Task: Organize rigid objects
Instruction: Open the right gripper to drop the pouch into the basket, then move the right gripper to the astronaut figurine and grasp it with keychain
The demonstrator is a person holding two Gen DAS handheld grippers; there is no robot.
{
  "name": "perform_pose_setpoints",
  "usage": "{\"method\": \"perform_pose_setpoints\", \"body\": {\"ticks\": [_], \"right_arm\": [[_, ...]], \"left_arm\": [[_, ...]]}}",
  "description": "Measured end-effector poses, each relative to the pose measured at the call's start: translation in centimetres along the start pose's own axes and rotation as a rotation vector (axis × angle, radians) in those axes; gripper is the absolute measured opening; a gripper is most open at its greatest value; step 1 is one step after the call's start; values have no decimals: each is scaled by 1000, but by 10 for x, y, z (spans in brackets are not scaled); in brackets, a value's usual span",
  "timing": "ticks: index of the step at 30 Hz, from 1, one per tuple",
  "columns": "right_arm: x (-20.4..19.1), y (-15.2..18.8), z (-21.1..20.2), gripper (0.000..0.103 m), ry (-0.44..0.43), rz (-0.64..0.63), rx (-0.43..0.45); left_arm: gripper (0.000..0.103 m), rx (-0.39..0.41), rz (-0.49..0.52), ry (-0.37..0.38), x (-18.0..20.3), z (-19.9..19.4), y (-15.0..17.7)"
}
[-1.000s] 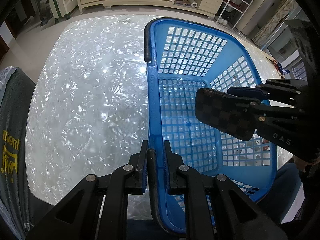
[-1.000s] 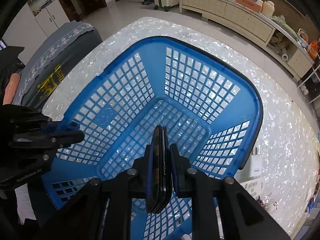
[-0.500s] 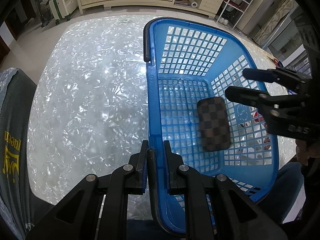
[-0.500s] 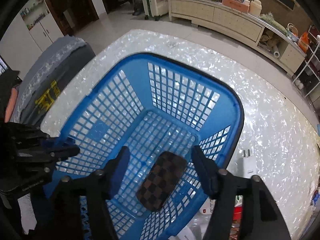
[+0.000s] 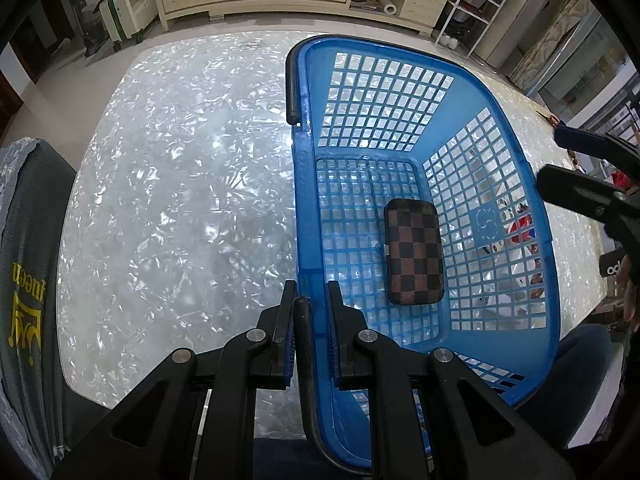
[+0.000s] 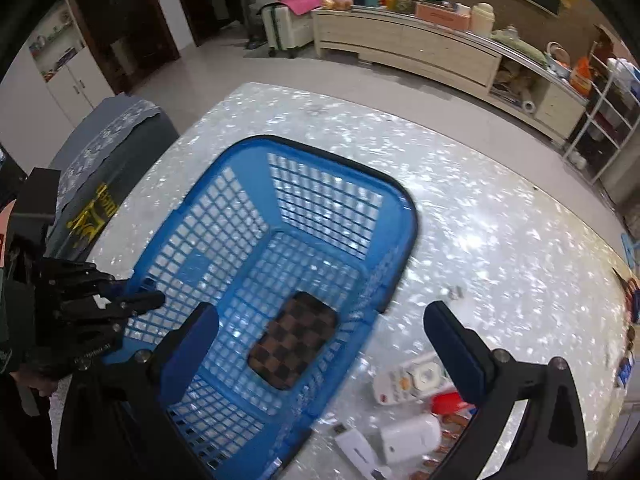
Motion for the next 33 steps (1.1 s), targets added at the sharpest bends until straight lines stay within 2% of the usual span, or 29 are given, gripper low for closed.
{"method": "perform_pose_setpoints", "body": {"ticks": [13,20,28,31,33], "right_arm": [[109,51,-28,103,139,153,-61],[158,80,-20,103,202,218,-114],[192,103,3,103,214,261,-188],[196,107,7,103,205,234,-203],[202,112,13,103,238,205,-235]], "left_arm": [[15,16,16,-8,6,-9,-4],[14,9,14,-24,4,-7,-4],[14,-5,3,-27,-4,-1,1],[14,-8,-3,-22,-6,0,2],[14,-7,-7,-15,-6,0,1]]}}
Point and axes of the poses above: each gripper's, at about its wrist camera, not at the fingertips, and z roughly the way its jaws point, x to its right, y to its underside, the point moved 10 cm from there along z, roughly the way its jaws point, and after that the axes turned 1 degree about z, right-handed, at the moved point
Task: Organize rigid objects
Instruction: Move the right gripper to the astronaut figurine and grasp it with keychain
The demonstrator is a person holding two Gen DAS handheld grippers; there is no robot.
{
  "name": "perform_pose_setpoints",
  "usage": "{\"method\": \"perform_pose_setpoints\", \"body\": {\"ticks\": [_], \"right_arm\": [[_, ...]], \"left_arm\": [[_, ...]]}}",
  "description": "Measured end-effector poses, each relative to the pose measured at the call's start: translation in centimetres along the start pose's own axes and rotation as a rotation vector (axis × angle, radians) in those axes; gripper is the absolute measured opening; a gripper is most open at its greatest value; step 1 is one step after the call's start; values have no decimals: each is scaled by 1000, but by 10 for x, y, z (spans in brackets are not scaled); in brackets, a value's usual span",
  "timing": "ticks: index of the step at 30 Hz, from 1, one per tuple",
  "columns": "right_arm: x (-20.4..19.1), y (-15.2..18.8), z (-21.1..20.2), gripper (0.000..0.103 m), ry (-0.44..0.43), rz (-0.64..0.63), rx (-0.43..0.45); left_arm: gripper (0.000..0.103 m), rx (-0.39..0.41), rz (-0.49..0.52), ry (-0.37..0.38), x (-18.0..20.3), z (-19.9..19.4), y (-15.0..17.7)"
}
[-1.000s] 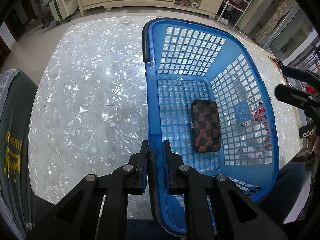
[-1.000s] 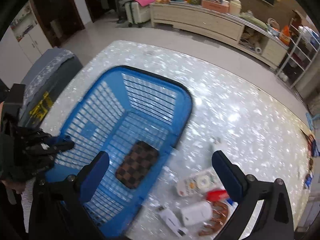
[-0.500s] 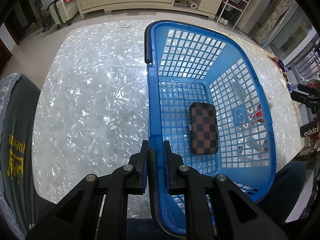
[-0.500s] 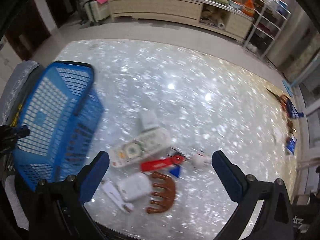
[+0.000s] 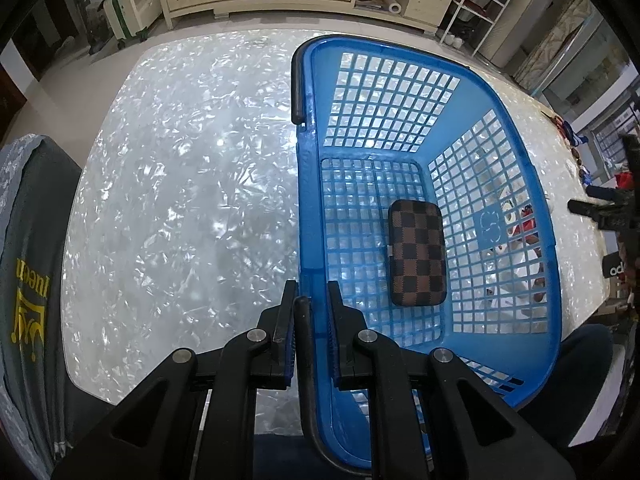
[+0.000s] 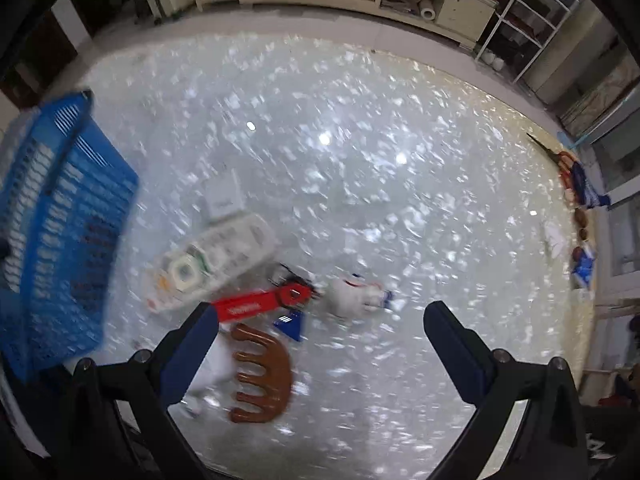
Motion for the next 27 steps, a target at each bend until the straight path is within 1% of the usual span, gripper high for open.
{"method": "perform_pose_setpoints", "body": {"ticks": [1,6,8,12,18,20,22,24,27], "right_arm": [[2,2,3,103,18,-17,-8],[6,8,16,103,41,-95,-31],[10,12,25,103,69,-134,-45],[12,14,37,103,104,-193,-47],[19,13,58,103,120,-254,-53],[22,12,65,99,116,-263,-60],[23,12,71,88,96,-270,-62],[22,11,75,83,70,-283,-58],[28,12,85,79,77,-308,-65]], "left_arm": [[14,0,-1,1,0,0,0],[14,-2,-4,1,0,0,1],[14,-5,3,-3,1,1,0],[14,-5,2,-5,1,1,0],[14,-5,7,-7,0,1,0],[14,-7,5,-4,0,1,1],[14,-8,6,-7,1,1,1],[14,-10,8,-12,1,1,1],[14,-10,9,-14,1,1,0]]}}
Point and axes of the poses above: each gripper's, at about its wrist camera, not at the fingertips, and z roughly the way its jaws point, x to its right, y to its underside, the point moved 10 cm from there along z, roughly the way its jaws point, and after that the axes turned 1 degree about z, right-handed, at the moved point
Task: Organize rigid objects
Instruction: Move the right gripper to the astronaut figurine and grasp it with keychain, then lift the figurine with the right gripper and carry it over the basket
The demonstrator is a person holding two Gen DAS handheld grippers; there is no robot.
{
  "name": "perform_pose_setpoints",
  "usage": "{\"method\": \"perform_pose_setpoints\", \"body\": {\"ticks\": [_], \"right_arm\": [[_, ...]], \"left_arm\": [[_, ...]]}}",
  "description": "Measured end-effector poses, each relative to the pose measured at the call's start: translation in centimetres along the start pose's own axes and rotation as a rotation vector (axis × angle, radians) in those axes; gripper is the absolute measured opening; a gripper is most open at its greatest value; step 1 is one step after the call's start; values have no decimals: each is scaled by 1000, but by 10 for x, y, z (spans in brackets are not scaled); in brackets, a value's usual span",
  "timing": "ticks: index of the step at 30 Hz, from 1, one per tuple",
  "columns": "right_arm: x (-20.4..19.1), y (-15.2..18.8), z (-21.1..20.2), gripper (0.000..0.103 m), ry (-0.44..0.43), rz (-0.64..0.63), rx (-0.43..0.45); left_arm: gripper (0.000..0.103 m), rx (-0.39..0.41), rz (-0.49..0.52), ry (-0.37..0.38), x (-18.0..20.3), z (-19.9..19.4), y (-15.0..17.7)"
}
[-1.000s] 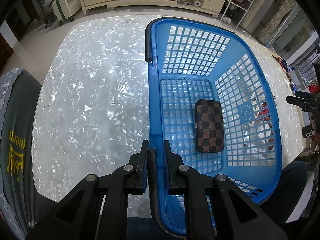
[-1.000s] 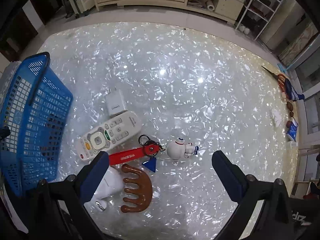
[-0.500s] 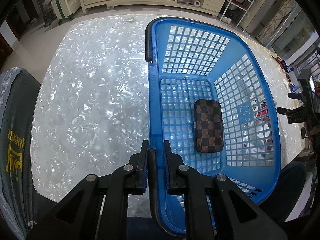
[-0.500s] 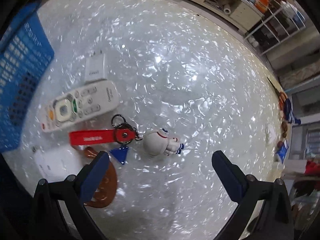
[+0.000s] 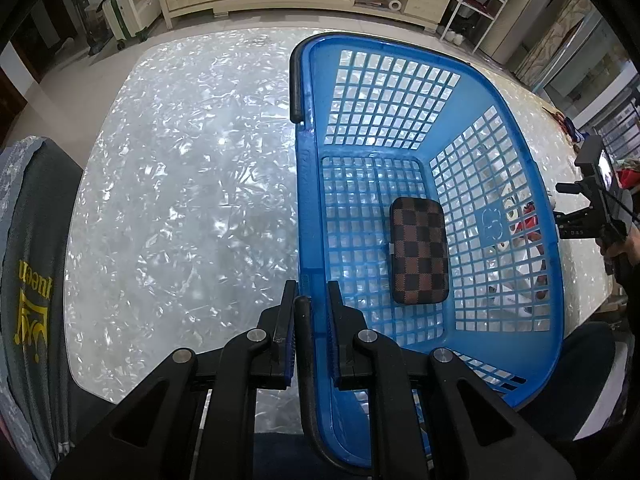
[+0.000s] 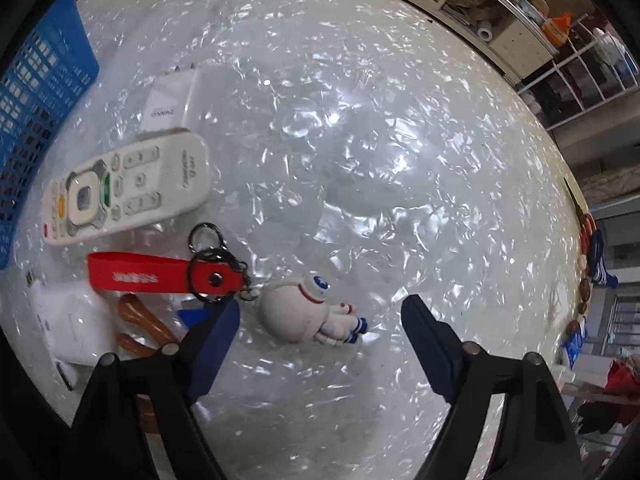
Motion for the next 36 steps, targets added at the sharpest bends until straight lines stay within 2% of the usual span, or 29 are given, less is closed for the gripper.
{"method": "perform_pose_setpoints", "body": {"ticks": [5,7,9,21,25,36], "right_arm": [[6,1,5,70,-37,24,14],[7,2,5,59,-60,26,21],[3,1,2,55,-79,25,26],[-6,24,-14,54,-41,121,61],[-4,31,-35,54,11,158,113],[-10,37,-100,54,-5,237,221]], "left_arm": [[14,1,1,-6,0,0,0],[14,1,0,-7,0,0,1],[14,0,0,-7,0,0,1],[14,-6,-6,-1,-1,5,6],[14,0,-16,7,-1,5,6],[14,11,-12,10,0,0,4]]}}
Point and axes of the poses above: each gripper's, at about its wrist camera, not at the fingertips, and z roughly the way its jaws point, x to its right, y to its underside, the point moved 10 cm from there along z, roughly the way its jaws point, and after that the axes turned 1 degree about z, right-handed, at the moved point
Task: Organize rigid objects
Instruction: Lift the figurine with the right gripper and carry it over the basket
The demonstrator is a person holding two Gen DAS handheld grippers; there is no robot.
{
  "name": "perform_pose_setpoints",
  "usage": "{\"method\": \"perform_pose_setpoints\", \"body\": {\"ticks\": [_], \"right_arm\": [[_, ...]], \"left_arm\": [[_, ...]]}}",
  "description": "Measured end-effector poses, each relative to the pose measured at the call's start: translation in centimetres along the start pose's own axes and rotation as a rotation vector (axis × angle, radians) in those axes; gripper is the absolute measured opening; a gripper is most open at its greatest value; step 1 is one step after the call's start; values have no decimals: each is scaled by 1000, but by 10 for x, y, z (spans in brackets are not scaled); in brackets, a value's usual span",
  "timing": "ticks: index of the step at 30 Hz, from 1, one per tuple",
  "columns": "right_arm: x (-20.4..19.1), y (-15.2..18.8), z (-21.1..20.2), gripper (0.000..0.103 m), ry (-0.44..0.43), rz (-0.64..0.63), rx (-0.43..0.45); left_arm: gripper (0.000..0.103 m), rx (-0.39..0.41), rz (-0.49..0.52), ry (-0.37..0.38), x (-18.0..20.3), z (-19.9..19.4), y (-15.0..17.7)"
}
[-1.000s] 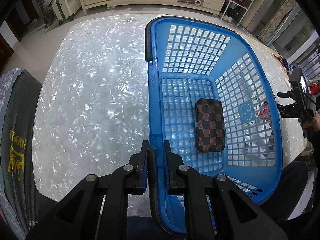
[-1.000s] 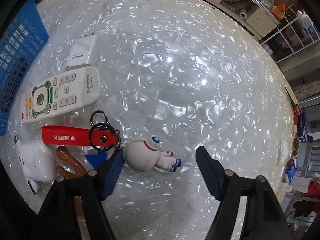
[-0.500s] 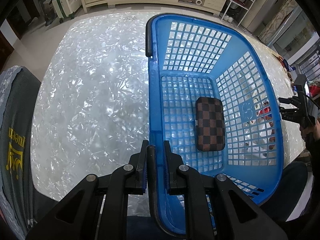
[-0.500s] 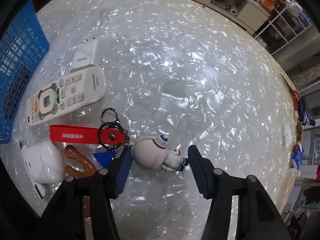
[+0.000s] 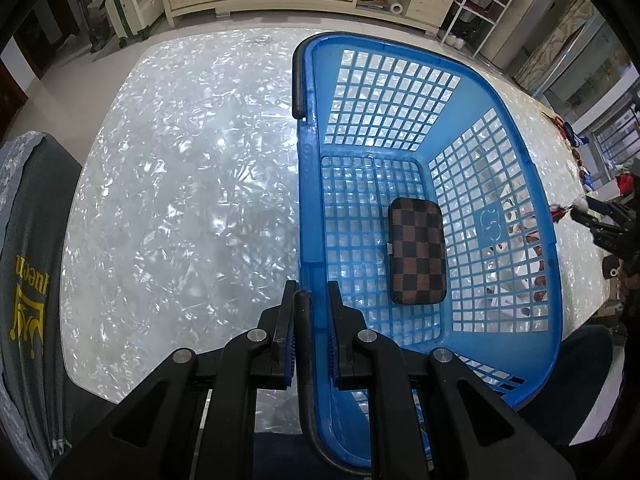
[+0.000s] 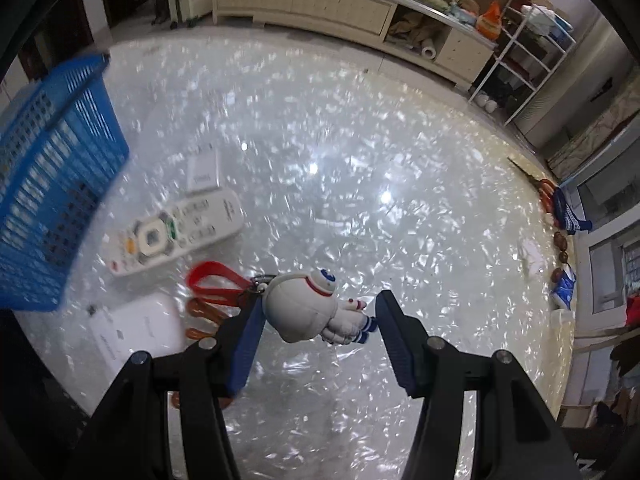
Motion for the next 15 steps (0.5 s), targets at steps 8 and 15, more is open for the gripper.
{"method": "perform_pose_setpoints", "body": {"ticks": [8,15], "right_arm": [[0,-26,-41,54,28,10,98],[-11,-45,-81,48,-2,15,171]], "left_arm": [[14,3,-2,-8,-1,-1,0],[14,11,3,-5,1,-2,-1]]}}
Point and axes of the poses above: each gripper's, at about its wrist camera, not at the fingertips, and z roughly the way its jaws point, x to its right, y to its underside, the point moved 10 cm from there along z, roughly the way its jaws point, and after that the axes turned 1 degree about z, right-handed, at the moved point
